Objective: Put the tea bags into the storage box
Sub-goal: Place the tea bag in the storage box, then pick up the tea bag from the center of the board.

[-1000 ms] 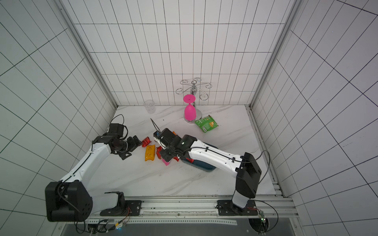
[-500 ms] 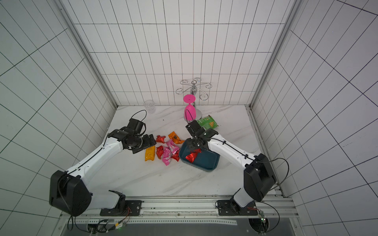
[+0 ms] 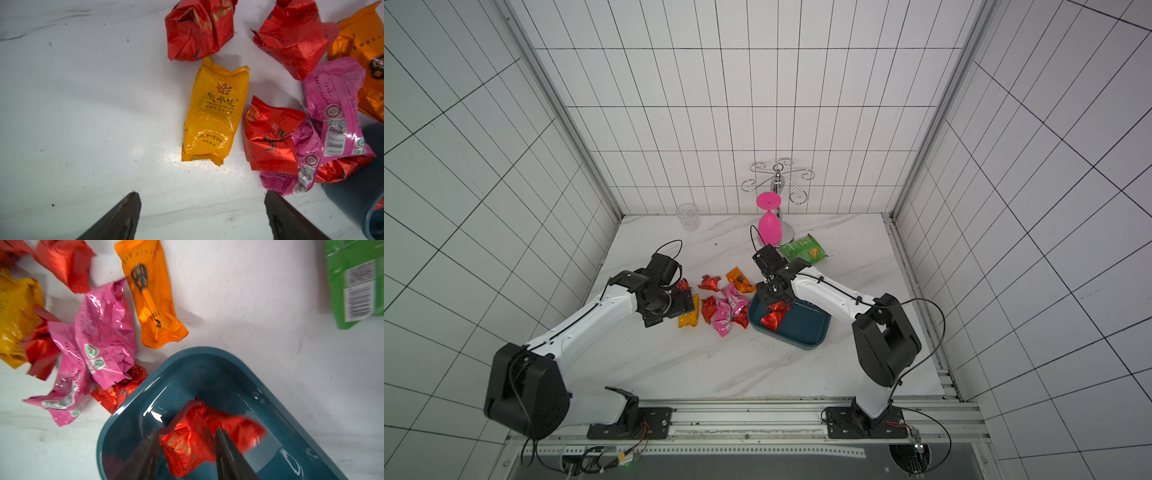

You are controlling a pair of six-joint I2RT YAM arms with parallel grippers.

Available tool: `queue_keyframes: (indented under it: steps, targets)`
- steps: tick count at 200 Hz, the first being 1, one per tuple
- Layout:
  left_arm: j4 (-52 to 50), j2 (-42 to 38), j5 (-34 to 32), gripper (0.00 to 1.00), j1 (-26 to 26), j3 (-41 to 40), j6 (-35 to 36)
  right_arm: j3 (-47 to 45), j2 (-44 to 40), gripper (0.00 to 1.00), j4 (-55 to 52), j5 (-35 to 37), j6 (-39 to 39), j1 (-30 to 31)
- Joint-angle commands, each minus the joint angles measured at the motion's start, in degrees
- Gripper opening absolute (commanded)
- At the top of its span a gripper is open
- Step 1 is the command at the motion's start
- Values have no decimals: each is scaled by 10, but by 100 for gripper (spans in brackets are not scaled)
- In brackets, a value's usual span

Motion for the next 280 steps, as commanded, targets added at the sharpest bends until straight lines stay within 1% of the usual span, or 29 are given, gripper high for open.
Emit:
queue_keyframes:
  steps: [1,16,26,35,40,52,59,113,120,152,157,164,197,207,223,228,237,280]
  targets:
    - [4,18,-43,96,-2,1,16,16,-69,54,-16,24,5,-4]
    - [11,39,-46,96,-2,7,28,0,-102,60,-26,31,14,-5]
    - [19,54,-46,96,-2,13,33,-14,-123,67,-32,35,22,-5]
    - [26,69,-44,95,-3,19,37,-29,-141,70,-34,36,30,-5]
    - [32,78,-40,92,-3,22,40,-37,-151,71,-35,35,34,-5]
    - [40,99,-35,92,-3,34,43,-59,-172,71,-35,33,42,-6]
    - [45,112,-35,89,-3,40,44,-71,-184,71,-35,32,47,-6]
    - [68,184,-33,88,-5,76,51,-122,-234,71,-43,45,67,-8]
    - [70,195,-32,85,-5,79,55,-128,-239,71,-43,46,70,-8]
    - [82,239,-24,83,-5,86,61,-140,-256,71,-44,61,73,-9]
    - [87,244,-17,80,-5,86,64,-141,-258,71,-45,64,73,-9]
    - [89,253,-10,79,-5,88,66,-142,-260,71,-46,67,73,-9]
    - [92,270,3,54,-6,97,71,-138,-264,71,-48,77,68,-12]
    - [92,268,3,49,-6,95,72,-135,-262,71,-48,77,65,-13]
    - [90,265,2,46,-6,93,74,-128,-255,71,-49,77,56,-16]
    - [89,264,2,42,-6,90,74,-125,-251,71,-49,76,54,-16]
    - [88,260,2,38,-6,87,74,-121,-246,71,-49,77,50,-17]
    - [70,206,-2,37,-6,73,65,-111,-224,71,-40,52,39,-28]
